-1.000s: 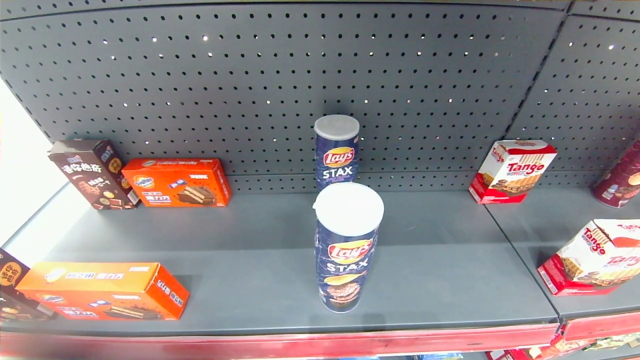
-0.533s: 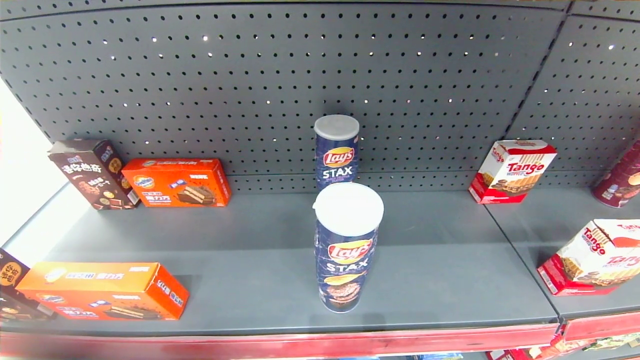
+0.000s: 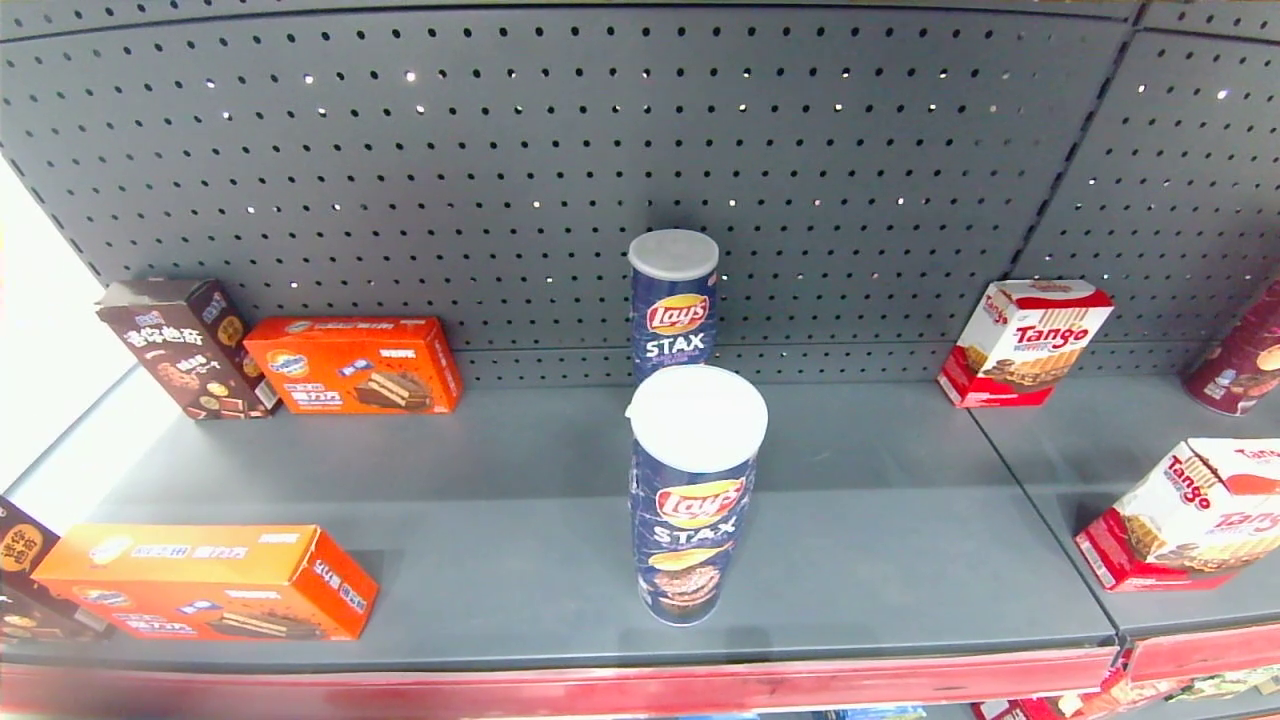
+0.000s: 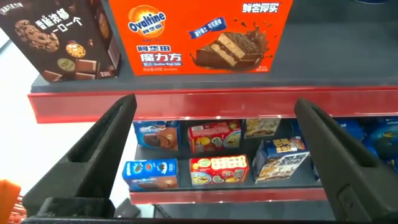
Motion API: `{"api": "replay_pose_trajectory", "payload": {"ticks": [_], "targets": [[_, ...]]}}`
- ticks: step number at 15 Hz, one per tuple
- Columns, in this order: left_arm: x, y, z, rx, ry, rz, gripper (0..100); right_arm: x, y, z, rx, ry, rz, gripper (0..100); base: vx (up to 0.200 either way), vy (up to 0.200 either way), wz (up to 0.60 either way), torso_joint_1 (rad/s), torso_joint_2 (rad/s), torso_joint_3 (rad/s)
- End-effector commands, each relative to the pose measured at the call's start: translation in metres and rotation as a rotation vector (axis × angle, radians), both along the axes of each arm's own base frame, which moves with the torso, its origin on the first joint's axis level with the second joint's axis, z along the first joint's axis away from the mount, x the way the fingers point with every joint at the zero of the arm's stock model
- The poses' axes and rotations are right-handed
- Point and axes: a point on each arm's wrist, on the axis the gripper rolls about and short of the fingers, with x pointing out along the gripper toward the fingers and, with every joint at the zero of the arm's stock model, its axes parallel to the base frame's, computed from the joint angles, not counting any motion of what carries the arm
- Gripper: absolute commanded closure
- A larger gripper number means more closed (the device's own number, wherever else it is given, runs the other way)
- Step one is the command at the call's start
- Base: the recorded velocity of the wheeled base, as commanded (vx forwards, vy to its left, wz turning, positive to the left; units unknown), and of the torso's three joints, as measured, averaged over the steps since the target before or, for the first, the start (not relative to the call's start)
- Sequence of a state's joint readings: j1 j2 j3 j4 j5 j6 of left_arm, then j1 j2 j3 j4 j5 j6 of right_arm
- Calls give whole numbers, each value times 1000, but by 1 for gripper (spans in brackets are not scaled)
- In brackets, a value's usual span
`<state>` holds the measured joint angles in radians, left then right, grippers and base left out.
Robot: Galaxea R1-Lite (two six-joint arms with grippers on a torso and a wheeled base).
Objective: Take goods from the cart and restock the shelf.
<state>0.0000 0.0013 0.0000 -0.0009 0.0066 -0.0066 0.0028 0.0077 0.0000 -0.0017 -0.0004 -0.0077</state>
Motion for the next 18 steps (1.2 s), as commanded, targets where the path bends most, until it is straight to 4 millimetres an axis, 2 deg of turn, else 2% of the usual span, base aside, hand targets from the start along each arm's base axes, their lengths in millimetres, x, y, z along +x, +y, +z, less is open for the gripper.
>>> {"api": "replay_pose_trajectory", "payload": {"ticks": [1,8,10,18], "targets": [[0,0,0,-1,-2,9,0,0,0,0,0,2,1,0,0,0,0,0,0,0],[0,0,0,-1,-2,18,0,0,0,0,3,2,1,0,0,0,0,0,0,0],[0,0,0,-1,-2,19,0,0,0,0,3,2,1,0,0,0,600,2,0,5],[0,0,0,0,-2,16,0,0,0,0,3,2,1,0,0,0,0,0,0,0]]}}
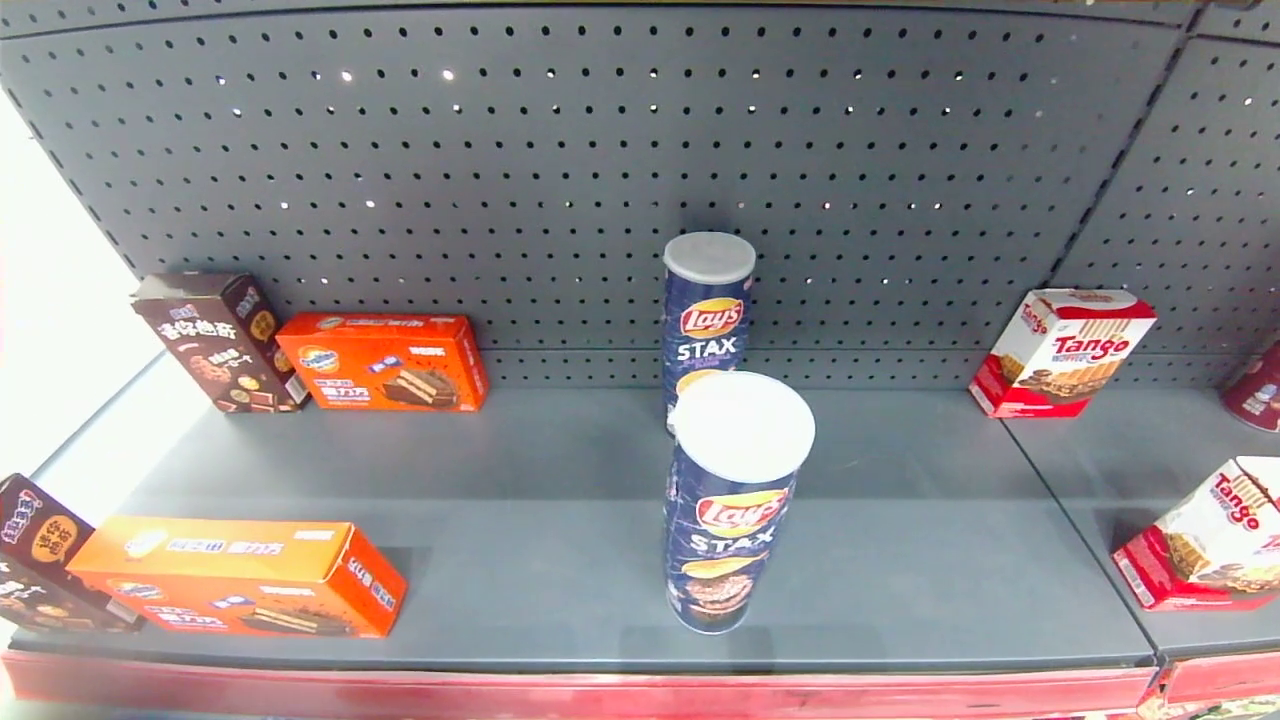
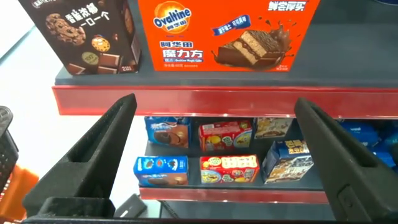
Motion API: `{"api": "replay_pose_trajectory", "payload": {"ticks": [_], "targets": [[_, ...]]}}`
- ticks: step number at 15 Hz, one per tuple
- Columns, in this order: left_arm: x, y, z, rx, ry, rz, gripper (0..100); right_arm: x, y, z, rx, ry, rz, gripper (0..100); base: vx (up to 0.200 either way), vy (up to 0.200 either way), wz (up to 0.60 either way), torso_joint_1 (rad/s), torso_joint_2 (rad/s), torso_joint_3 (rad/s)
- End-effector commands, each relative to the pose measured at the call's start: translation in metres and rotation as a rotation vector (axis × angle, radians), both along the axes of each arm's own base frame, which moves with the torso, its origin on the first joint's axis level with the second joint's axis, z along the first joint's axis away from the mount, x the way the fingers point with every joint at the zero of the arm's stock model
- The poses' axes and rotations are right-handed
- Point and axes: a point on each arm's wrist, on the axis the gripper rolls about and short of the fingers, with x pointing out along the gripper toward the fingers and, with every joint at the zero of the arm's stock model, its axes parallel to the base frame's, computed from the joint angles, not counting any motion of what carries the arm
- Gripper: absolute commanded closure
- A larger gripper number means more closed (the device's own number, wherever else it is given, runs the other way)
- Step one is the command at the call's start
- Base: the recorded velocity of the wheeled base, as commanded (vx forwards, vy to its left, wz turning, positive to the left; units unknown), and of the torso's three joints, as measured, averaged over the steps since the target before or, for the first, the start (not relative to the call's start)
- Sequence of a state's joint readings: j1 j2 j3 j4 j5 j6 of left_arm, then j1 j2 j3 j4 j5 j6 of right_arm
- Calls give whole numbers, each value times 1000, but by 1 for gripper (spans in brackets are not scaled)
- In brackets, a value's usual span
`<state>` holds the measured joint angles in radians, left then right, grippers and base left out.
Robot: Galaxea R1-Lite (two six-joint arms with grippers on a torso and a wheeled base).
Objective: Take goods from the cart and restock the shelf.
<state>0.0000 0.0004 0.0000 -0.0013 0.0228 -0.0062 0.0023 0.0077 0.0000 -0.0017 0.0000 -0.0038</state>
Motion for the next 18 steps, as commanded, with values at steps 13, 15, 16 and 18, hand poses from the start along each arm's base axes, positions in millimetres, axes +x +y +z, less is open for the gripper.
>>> {"api": "replay_pose_trajectory", "payload": {"ticks": [13,15,16,18], "targets": [[0,0,0,-1,-1,-1,0,0,0,0,-1,2,2,0,0,-31,0,0,0,0],[0,0,0,-3,-1,0,0,0,0,0,-1,2,2,0,0,0,0,0,0,0],[0,0,0,0,-1,0,0,0,0,0,-1,2,2,0,0,0,0,0,0,0],[0,0,0,-1,-1,-1,0,0,0,0,-1,2,2,0,-200,0,0,2,2,2]]}}
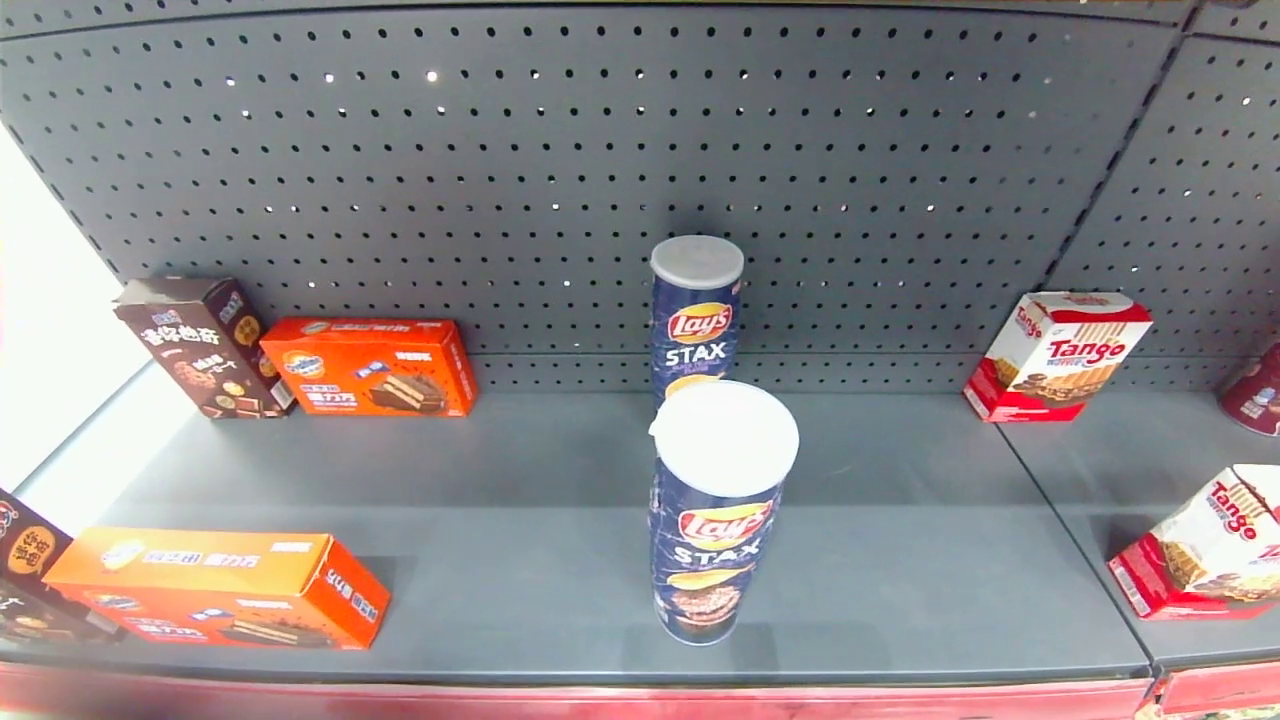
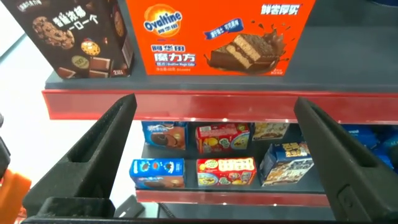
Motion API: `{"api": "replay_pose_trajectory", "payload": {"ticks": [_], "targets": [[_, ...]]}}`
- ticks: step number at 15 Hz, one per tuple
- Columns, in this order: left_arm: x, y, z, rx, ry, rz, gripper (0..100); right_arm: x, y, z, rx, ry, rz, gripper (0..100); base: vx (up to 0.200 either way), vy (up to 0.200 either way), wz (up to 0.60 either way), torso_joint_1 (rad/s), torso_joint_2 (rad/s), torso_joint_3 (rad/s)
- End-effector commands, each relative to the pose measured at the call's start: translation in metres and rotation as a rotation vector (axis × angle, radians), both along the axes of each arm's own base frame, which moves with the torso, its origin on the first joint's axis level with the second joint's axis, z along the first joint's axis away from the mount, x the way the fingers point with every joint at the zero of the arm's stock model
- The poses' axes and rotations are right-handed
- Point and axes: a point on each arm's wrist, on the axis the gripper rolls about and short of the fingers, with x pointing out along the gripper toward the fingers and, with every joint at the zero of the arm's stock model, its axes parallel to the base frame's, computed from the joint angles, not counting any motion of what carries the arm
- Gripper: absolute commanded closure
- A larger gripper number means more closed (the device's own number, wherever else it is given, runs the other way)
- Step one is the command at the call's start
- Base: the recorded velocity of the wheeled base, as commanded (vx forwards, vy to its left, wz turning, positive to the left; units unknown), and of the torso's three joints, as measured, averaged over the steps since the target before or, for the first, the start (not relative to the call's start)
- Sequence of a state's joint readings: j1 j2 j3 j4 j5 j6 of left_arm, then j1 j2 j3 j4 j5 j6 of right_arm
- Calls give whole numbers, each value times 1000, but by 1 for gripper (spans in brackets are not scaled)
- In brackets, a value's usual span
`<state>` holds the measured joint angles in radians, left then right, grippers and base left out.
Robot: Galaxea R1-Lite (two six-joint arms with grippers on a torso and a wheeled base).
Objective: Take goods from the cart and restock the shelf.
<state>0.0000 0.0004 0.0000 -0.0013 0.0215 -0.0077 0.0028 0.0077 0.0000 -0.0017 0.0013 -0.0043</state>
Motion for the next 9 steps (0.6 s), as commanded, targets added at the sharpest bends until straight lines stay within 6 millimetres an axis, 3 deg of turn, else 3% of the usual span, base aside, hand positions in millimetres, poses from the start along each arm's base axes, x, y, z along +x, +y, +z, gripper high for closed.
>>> {"api": "replay_pose_trajectory", "payload": {"ticks": [1,6,7,9], "targets": [[0,0,0,0,-1,0,0,0,0,0,0,2,1,0,0,0,0,0,0,0],[0,0,0,0,-1,0,0,0,0,0,0,2,1,0,0,0,0,0,0,0],[0,0,0,0,-1,0,0,0,0,0,0,2,1,0,-200,0,0,-2,-2,7],[0,0,0,-2,-1,0,0,0,0,0,0,2,1,0,0,0,0,0,0,0]]}}
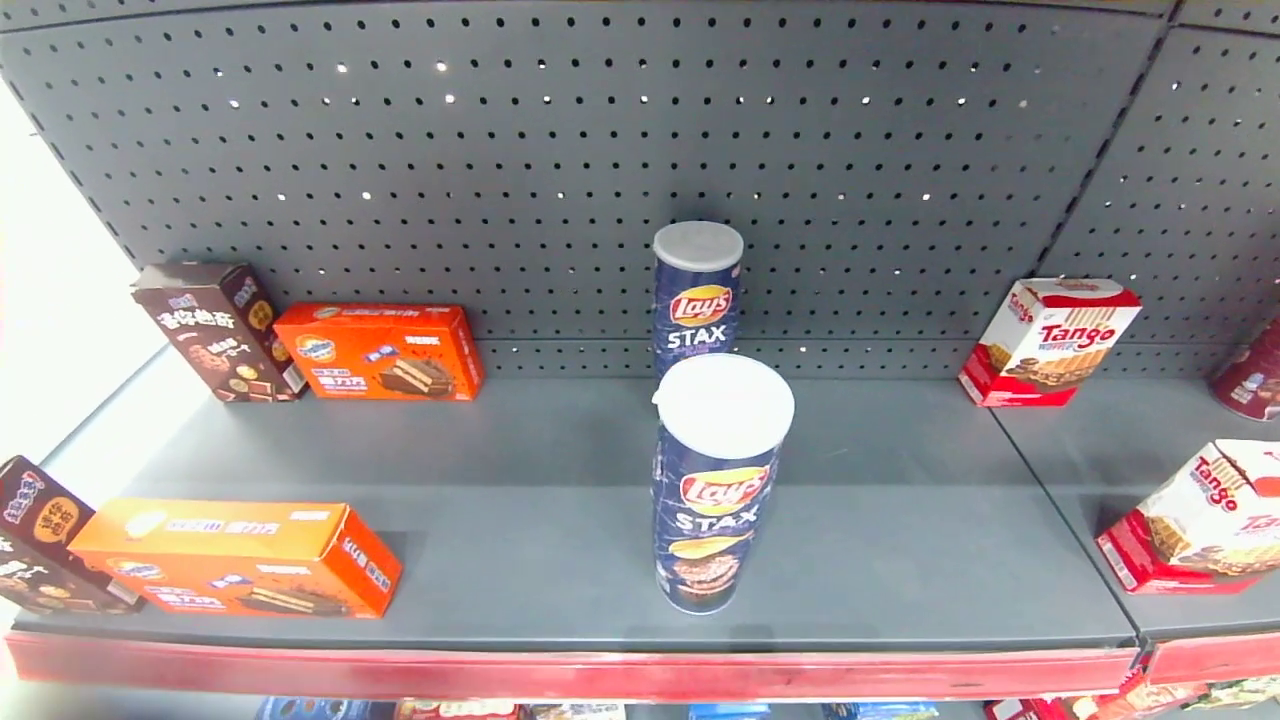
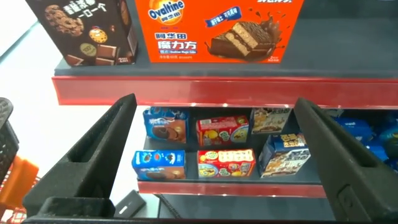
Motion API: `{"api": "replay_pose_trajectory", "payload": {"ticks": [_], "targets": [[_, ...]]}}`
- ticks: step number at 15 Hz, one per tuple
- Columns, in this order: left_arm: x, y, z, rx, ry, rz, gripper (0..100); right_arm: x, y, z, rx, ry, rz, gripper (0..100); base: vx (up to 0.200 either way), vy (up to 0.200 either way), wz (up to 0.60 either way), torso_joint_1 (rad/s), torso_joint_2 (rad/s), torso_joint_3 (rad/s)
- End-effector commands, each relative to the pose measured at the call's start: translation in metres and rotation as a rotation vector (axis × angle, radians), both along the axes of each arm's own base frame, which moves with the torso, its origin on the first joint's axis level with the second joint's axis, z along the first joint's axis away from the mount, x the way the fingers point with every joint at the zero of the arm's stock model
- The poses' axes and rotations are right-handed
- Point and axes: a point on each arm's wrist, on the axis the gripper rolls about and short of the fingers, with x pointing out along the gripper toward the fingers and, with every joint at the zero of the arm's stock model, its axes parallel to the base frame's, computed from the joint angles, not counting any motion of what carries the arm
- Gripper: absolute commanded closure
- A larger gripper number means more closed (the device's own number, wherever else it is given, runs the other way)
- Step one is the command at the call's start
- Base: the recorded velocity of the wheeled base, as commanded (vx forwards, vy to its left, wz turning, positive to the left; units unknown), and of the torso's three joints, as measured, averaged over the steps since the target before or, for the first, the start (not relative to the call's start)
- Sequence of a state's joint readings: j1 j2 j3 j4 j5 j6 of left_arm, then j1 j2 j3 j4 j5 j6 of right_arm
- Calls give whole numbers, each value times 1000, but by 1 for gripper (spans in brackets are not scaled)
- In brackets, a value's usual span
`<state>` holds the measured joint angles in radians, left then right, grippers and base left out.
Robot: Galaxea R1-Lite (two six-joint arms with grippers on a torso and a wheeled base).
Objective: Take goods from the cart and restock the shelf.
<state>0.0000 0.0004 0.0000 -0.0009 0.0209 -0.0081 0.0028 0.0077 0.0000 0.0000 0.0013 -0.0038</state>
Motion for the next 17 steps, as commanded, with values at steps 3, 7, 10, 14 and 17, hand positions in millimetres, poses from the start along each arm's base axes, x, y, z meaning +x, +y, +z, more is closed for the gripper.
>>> {"api": "replay_pose_trajectory", "payload": {"ticks": [3,7,10,14,17], "targets": [[0,0,0,-1,-1,1,0,0,0,0,-1,0,1,0,0,0,0,0,0,0],[0,0,0,-1,-1,1,0,0,0,0,-1,0,1,0,0,0,0,0,0,0],[0,0,0,0,-1,2,0,0,0,0,-1,0,1,0,0,0,0,0,0,0],[0,0,0,-1,-1,2,0,0,0,0,-1,0,1,0,0,0,0,0,0,0],[0,0,0,0,-1,2,0,0,0,0,-5,0,1,0,0,0,0,0,0,0]]}}
